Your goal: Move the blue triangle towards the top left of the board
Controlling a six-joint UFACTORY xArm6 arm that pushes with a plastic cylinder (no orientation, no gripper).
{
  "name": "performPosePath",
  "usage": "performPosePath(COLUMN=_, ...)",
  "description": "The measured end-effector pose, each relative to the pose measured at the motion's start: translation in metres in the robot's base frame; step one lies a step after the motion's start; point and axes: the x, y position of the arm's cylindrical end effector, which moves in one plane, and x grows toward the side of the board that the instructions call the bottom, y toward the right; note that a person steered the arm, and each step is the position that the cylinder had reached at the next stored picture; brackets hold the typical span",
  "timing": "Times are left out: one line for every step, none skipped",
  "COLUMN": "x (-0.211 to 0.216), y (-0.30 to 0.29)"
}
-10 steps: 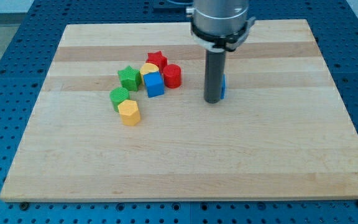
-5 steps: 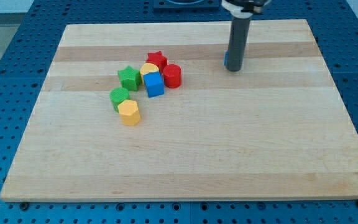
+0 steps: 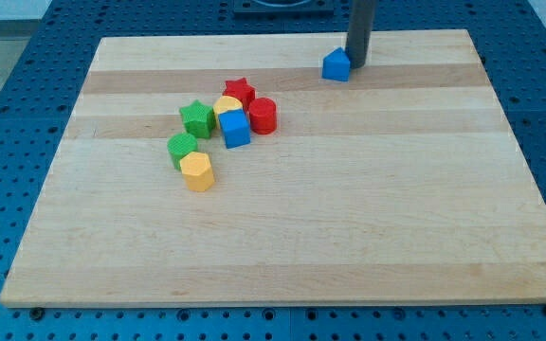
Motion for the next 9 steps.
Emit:
performPosePath(x=0.007, y=-0.014)
performPosePath(x=0.018, y=-0.014)
performPosePath(x=0.03, y=-0.015)
performPosePath(x=0.045, y=-0.025)
performPosePath(x=0.045, y=-0.049)
performPosePath(x=0.037, y=-0.073)
performPosePath(x=0.027, y=-0.102)
performPosePath(x=0.025, y=-0.136)
performPosePath(x=0.025, y=-0.166)
